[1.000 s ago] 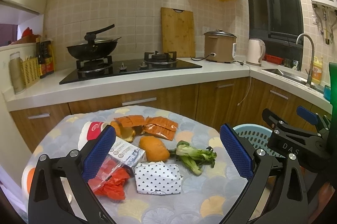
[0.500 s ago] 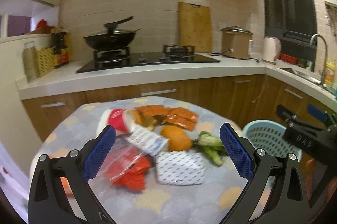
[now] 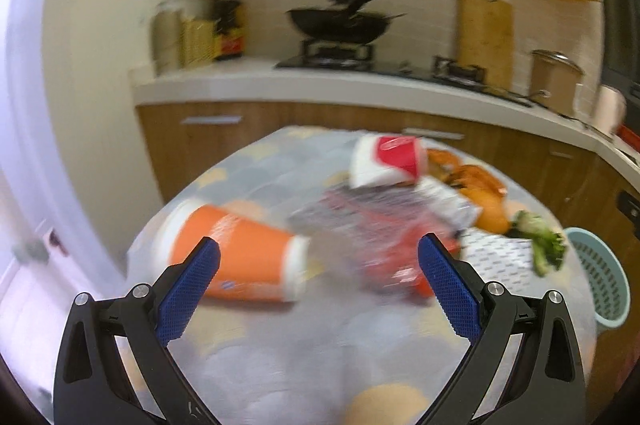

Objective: Collect trash
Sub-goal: 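Move the left tool down to the orange paper cup lying on the table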

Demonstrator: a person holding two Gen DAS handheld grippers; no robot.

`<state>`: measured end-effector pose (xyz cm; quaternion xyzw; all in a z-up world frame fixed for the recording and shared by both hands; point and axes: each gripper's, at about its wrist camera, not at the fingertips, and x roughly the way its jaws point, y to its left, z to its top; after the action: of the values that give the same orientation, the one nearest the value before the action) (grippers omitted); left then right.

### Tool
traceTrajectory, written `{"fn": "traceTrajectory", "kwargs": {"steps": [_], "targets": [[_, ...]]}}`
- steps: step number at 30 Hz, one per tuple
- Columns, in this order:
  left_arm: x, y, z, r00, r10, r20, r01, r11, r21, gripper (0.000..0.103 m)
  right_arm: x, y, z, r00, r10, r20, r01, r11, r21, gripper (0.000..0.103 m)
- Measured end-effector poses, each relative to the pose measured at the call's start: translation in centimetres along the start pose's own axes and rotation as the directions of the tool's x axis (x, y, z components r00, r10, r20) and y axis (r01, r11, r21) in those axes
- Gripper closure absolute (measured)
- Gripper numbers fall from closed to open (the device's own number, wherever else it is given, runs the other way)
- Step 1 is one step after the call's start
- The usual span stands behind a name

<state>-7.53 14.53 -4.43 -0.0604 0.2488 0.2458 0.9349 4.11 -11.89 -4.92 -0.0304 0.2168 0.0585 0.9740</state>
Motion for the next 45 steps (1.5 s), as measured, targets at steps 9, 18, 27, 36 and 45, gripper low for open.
{"fn": "traceTrajectory", "kwargs": {"steps": [9,18,27,36,45], "targets": [[3.5,3.7,-1.3,0.988,0.053,-0.144,-0.063,0.996,-0.061,0.008,0.0,2.6,-0.5,0.999,0.037,-0.014,-0.037,0.999,-0.04,0.013],[5.8,4.8,-2.2,0.967,0.094,-0.235,-0.096,0.995,0.001,0.012,0.6,1.9,-0.3,1.0,0.015,-0.02,-0.016,0.999,-0.047,0.013],[4.2,9.3,-3.2,0.967,0.067,-0.246,-0.064,0.998,0.021,0.012,1.3,2.8,-0.9,0.997,0.057,-0.048,-0.059,0.998,-0.039,0.013],[3.9,13.4,-2.1,0.963,-0.184,-0.197,0.122,0.949,-0.292,0.012,1.2,3.9,-1.1,0.997,0.065,-0.044,-0.068,0.995,-0.071,0.013],[8.4,14.0,-1.0,0.959,-0.198,-0.203,0.09,0.891,-0.444,0.023,1.4,3.0,-0.8,0.997,0.057,-0.043,-0.059,0.997,-0.057,0.013]]}}
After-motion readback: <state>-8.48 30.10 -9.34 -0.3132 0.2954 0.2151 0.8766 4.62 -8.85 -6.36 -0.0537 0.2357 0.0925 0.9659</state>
